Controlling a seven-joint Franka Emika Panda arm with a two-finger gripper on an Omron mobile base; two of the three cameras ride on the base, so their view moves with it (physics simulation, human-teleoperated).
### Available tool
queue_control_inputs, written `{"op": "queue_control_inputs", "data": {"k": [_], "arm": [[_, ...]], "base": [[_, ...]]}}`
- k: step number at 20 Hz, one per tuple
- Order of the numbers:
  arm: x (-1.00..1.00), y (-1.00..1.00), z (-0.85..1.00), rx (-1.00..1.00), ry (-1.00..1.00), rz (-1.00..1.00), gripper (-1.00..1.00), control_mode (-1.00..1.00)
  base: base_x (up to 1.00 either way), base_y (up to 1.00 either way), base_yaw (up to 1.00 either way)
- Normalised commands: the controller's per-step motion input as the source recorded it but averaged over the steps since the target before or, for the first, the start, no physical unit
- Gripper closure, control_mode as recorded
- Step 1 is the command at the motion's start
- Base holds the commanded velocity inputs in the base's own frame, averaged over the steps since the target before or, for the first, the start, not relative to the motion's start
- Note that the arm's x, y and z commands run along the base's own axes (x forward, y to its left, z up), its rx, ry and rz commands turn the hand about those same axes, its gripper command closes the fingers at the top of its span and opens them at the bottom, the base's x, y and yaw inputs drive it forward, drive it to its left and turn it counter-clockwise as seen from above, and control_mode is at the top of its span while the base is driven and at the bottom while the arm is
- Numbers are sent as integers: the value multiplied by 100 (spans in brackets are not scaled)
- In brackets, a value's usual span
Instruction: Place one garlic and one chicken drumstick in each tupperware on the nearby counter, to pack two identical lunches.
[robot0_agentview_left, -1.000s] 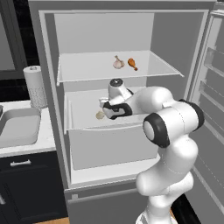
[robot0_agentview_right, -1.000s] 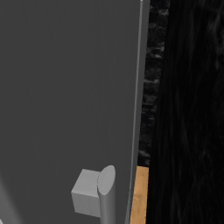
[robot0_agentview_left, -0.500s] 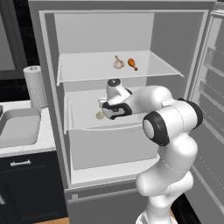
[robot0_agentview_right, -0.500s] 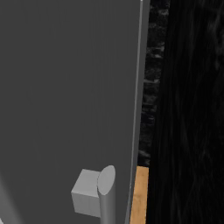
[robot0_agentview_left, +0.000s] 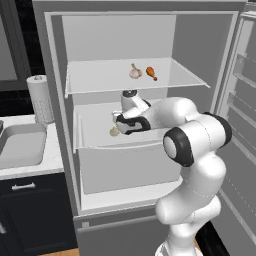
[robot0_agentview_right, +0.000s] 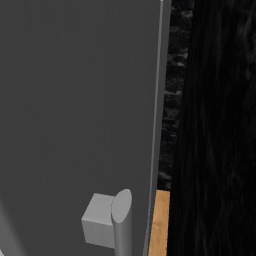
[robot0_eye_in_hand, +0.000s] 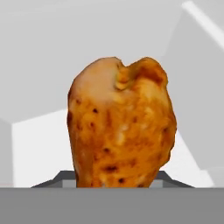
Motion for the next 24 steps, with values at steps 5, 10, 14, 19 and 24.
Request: {"op": "queue_control_inputs", "data": {"k": [5, 10, 14, 19, 24], "arm": [[-57, -1, -8, 0, -1, 0, 100, -100], [-85, -24, -18, 0, -16, 0, 100, -100], [-89, -20, 64, 0, -3, 9, 100, -100], [-97, -4, 100, 1, 13, 22, 100, -100], [-94, 0, 100, -2, 34, 27, 100, -100]], "base": [[0, 0, 0], [0, 0, 0], [0, 0, 0], [0, 0, 0], [0, 0, 0]]}}
